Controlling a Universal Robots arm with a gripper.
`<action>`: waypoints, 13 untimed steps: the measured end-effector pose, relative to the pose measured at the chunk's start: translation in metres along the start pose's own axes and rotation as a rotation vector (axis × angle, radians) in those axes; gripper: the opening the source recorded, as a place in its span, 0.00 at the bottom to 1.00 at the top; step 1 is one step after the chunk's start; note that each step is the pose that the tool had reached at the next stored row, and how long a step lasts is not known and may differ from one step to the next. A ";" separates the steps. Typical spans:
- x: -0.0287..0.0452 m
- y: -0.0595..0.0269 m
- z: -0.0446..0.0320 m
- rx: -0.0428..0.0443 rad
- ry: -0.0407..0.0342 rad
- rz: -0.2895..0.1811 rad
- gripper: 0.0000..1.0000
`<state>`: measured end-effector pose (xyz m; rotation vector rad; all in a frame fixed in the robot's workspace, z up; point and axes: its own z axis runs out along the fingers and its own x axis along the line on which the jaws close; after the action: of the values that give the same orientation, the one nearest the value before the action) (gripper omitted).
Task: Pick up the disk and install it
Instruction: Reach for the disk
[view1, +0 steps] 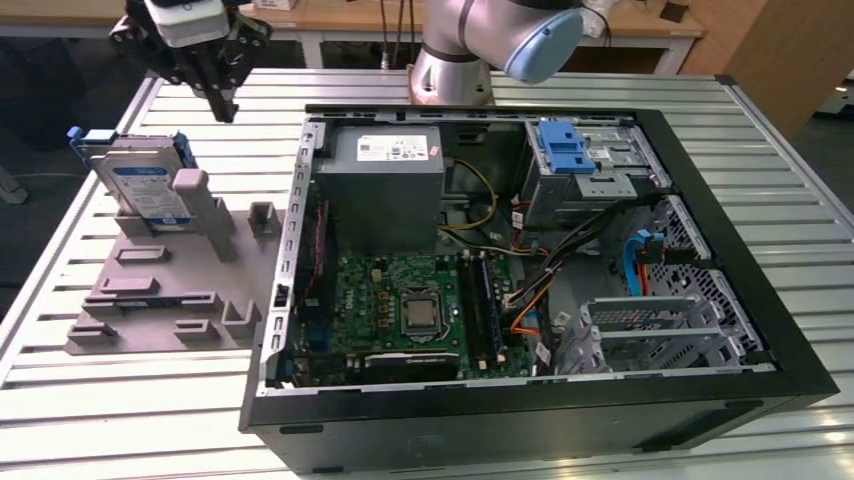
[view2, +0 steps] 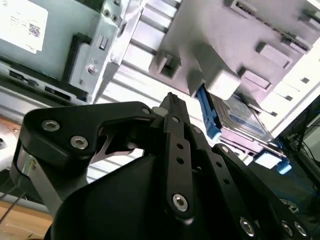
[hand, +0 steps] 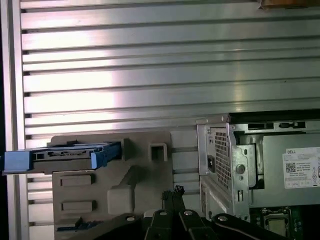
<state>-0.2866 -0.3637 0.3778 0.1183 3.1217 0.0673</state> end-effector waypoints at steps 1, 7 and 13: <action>0.0047 0.0016 0.0003 0.0000 0.0000 0.000 0.11; 0.0325 0.0084 0.0027 0.0001 0.0001 0.000 0.11; 0.0409 0.0079 0.0062 -0.0002 0.0025 -0.038 0.11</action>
<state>-0.3266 -0.3524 0.3714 0.0595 3.1250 0.0673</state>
